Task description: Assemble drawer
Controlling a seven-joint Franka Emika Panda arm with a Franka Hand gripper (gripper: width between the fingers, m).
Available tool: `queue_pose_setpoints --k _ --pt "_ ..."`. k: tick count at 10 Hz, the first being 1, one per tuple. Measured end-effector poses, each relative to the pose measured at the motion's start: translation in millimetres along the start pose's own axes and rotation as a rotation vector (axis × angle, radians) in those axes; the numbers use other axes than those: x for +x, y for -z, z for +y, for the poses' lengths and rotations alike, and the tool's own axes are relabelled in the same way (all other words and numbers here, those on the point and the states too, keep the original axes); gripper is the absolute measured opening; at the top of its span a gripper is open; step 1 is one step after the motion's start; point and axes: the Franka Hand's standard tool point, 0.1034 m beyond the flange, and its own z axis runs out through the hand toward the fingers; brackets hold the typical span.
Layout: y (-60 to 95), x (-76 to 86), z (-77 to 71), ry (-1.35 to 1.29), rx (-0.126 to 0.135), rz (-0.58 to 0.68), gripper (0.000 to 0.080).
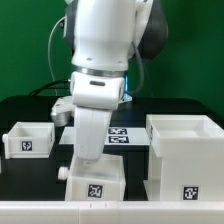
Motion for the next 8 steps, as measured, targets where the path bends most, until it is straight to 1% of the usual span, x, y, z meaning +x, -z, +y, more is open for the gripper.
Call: queue_pose_setpoints --k 1,4,5,6,8 --pt "-1.3 -7.3 4.6 0.038 -0.003 0.001 0.0038" --pt "-1.2 -8.3 6.2 0.035 -0.005 0.0 0.0038" --pt "-0.1 -5.1 7.1 0.012 0.002 0.0 0.0038" --pt "4.0 3.1 12.3 0.005 0.004 0.001 0.0038" --pt "13.5 22.9 17.9 0.033 -0.013 0.015 0.0038"
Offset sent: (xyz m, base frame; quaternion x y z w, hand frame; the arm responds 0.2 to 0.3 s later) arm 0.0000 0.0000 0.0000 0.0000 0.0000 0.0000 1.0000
